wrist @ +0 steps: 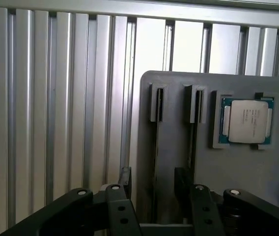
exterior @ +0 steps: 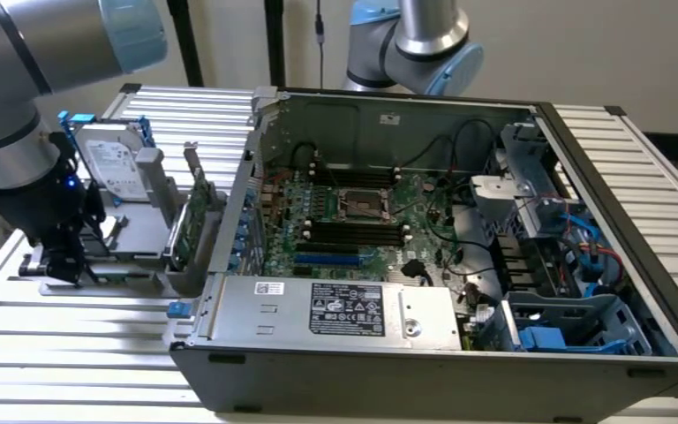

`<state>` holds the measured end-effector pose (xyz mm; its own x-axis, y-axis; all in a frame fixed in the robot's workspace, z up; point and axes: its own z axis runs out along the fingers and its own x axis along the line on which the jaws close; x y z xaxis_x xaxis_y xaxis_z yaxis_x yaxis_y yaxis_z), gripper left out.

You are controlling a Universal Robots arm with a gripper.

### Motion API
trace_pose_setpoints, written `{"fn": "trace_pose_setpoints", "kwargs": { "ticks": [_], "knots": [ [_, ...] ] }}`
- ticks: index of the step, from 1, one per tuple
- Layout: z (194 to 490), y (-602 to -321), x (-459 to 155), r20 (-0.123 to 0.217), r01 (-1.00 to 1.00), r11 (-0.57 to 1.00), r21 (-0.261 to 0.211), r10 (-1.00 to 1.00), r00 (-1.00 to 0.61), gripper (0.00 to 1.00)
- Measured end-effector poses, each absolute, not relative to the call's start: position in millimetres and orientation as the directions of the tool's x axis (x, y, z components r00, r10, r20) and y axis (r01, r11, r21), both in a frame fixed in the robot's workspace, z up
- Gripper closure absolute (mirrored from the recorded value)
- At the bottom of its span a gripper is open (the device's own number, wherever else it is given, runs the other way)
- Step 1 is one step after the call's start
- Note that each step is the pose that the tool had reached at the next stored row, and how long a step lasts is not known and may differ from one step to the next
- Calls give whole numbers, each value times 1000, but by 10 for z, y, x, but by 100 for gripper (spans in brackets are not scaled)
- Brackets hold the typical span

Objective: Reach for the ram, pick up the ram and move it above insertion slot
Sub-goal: 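Pick up the ram and move it above insertion slot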

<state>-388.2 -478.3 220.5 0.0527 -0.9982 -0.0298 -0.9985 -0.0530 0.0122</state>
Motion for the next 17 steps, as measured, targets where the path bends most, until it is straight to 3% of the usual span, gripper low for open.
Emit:
{"fn": "trace_pose_setpoints", "kwargs": {
  "ticks": [17],
  "knots": [
    [2038, -4783, -3835, -30, -998, -66, 12, -997, 66, 52]
  ]
}}
